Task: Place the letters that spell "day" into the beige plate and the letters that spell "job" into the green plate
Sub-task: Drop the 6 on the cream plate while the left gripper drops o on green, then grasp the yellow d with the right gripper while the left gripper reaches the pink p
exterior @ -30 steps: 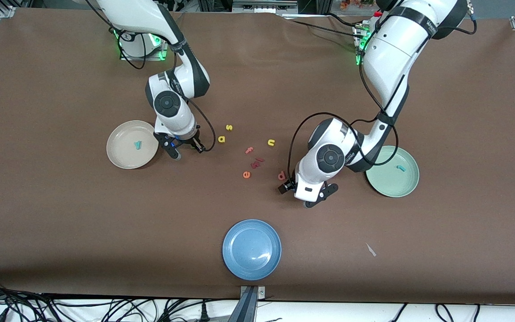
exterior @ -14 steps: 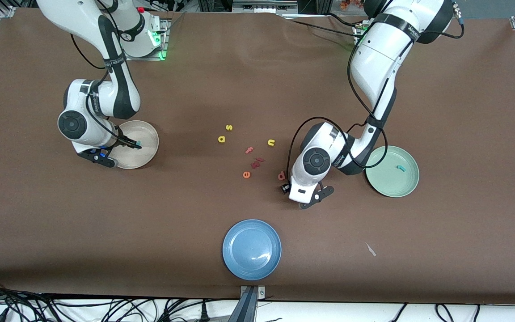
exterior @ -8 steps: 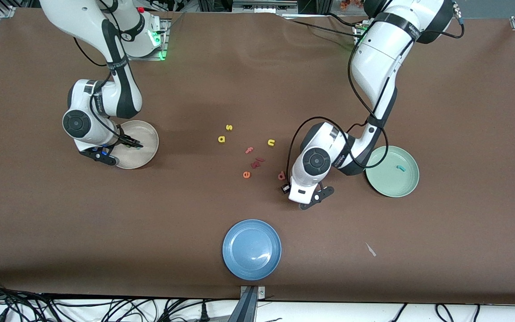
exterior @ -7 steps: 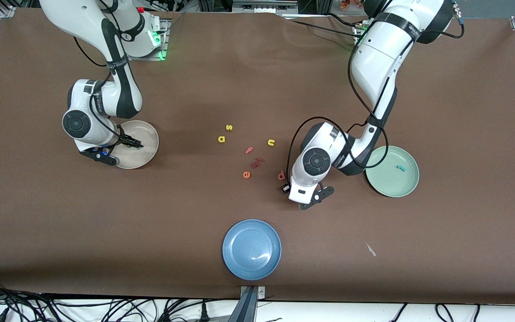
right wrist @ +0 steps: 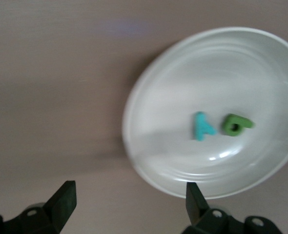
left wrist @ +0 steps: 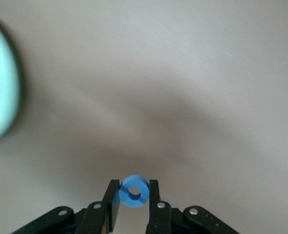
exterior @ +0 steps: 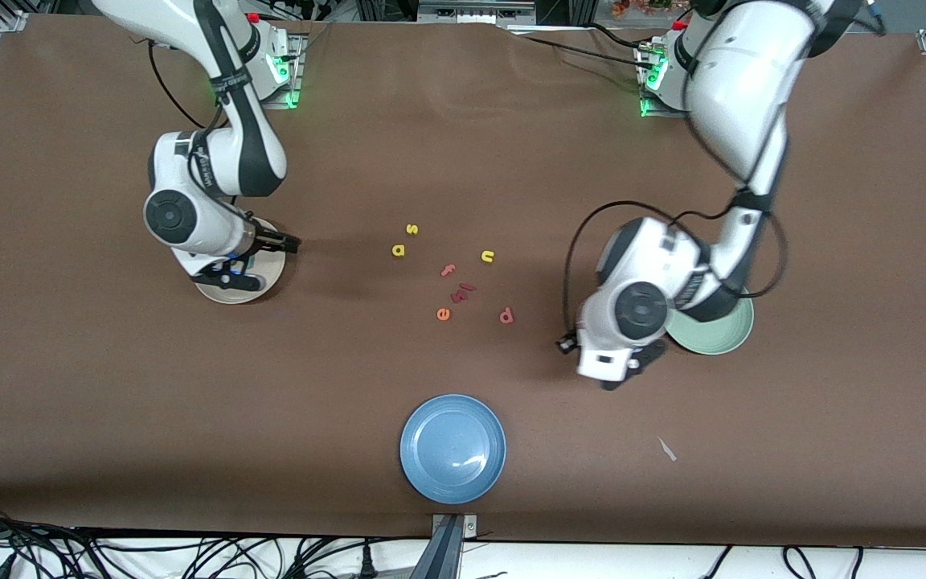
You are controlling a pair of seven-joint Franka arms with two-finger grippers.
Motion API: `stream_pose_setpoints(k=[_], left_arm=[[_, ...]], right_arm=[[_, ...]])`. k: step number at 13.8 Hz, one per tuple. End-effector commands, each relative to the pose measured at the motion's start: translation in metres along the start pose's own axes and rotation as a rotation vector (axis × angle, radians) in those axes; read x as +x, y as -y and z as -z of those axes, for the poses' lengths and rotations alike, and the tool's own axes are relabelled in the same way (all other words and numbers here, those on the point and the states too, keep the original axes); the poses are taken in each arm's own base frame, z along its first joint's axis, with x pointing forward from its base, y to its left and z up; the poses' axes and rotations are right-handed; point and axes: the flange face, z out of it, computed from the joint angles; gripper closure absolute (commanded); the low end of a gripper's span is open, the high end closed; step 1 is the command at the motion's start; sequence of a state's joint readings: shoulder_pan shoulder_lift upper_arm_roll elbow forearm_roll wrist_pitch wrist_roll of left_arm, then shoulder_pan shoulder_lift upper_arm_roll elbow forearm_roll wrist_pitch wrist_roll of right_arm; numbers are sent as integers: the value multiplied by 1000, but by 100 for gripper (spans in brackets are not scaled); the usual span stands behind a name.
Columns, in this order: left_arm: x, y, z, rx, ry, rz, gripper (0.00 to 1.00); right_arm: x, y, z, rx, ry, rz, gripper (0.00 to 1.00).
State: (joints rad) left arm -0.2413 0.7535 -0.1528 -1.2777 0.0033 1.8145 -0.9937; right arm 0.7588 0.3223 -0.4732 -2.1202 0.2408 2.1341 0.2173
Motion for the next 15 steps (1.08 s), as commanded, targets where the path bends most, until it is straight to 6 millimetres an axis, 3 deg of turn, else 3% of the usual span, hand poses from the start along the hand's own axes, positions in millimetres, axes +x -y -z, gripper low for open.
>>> stream_pose_setpoints(k=[1, 3, 5, 8, 11, 12, 13, 14, 15], left_arm=[[39, 61, 9, 64, 72, -39, 100], [77, 113, 5, 81, 125, -55, 100], [96, 147, -22, 110, 171, -95, 100], [120, 188, -68, 110, 187, -121, 100], [123, 198, -107, 85, 173, -124, 98], [125, 199, -111, 79, 171, -120, 79], [127, 201, -112, 78, 171, -116, 18], [127, 201, -111, 79, 173, -116, 0], [126, 202, -105, 77, 170, -118, 0]], right_arm=[[-13, 45, 15, 36, -20, 118, 1], [-20, 91, 22, 41, -64, 198, 1], [-24, 119, 18, 43, -107, 162, 1], [-45, 176, -16, 33, -182, 85, 4], [-64, 214, -54, 18, -232, 61, 36], [-64, 218, -65, 16, -247, 48, 38], [-63, 219, -70, 15, -253, 46, 38], [-64, 220, -73, 14, -256, 47, 42], [-68, 226, -78, 12, -264, 56, 47]])
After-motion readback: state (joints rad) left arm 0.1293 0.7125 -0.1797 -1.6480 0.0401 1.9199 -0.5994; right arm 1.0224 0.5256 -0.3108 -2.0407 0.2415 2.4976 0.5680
